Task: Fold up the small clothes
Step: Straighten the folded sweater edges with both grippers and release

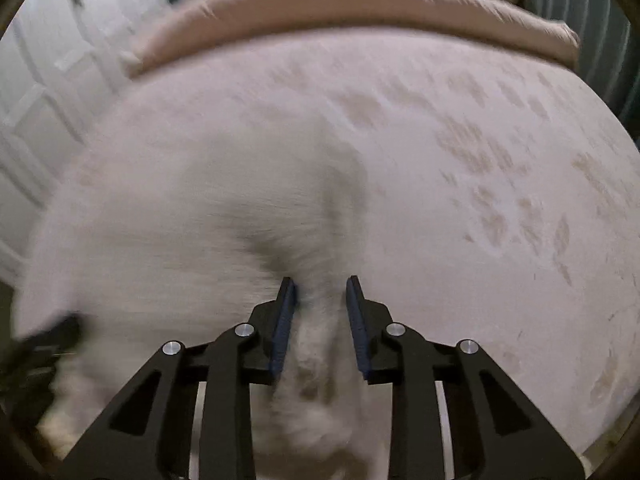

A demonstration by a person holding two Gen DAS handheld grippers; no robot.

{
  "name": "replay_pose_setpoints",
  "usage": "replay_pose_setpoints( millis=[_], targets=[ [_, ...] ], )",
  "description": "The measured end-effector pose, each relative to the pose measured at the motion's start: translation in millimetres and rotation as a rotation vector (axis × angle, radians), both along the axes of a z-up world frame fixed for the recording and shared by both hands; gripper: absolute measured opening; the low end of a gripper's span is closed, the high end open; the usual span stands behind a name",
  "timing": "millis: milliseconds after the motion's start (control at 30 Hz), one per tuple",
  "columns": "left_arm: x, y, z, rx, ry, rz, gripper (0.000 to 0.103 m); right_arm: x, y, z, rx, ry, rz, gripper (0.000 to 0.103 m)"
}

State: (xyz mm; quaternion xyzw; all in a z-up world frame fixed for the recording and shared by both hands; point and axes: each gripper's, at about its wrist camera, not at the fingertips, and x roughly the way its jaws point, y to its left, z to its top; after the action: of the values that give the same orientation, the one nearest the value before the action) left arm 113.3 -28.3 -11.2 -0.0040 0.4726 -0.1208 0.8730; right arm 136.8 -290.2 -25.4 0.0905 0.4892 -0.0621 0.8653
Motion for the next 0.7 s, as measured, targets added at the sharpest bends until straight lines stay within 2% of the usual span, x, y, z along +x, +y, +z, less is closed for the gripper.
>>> replay_pose_setpoints(
  millis=[33, 67, 100, 167, 267, 333, 400, 467, 567, 700],
  targets=[
    [-0.8, -3.3, -1.9, 0.017, -0.003, -0.017, 0.036, 4.1, -10.2, -10.0, 0.029, -0.005, -0.022, 0.037],
    [-2.0, -4.7, -2.2, 0.030, -0.013, -0.015, 0.036, 5.9, -14.0, -10.5, 0.042, -0.004, -0.032, 0.039],
    [-2.7, -6.1, -2.6, 0.042, -0.019, -0.014, 0.036, 7.5, -14.1, -6.7, 0.048, 0.001, -0.033, 0.038],
    [-2.4, -6.0, -2.4, 0.049, -0.019, -0.001, 0.036, 1.9, -9.2, 11.3, 0.064, -0.018, -0.029, 0.029],
    [-2.0, -3.1, -1.4, 0.027, -0.011, 0.010, 0.036, -20.3, -1.1, 30.9, 0.063, -0.071, -0.014, 0.029],
    [-3.1, -3.8, -2.3, 0.030, -0.013, 0.010, 0.036, -24.0, 5.4, 16.9, 0.007, -0.021, 0.003, 0.030],
    [-4.7, -4.6, -2.1, 0.045, -0.017, 0.007, 0.036, -22.7, 5.0, -0.9, 0.004, 0.015, 0.021, 0.030],
    [-8.8, -5.0, 1.8, 0.056, -0.025, 0.006, 0.036, -31.8, 1.4, 16.1, 0.055, -0.017, 0.001, 0.031],
    [-21.6, 3.7, 12.2, 0.013, -0.015, 0.005, 0.036, -59.4, 5.1, 40.5, 0.122, -0.069, 0.010, 0.031],
    [-43.6, 15.3, 7.8, -0.031, 0.022, 0.022, 0.037, -86.2, 17.9, 36.9, 0.096, -0.065, 0.030, 0.031]
  ],
)
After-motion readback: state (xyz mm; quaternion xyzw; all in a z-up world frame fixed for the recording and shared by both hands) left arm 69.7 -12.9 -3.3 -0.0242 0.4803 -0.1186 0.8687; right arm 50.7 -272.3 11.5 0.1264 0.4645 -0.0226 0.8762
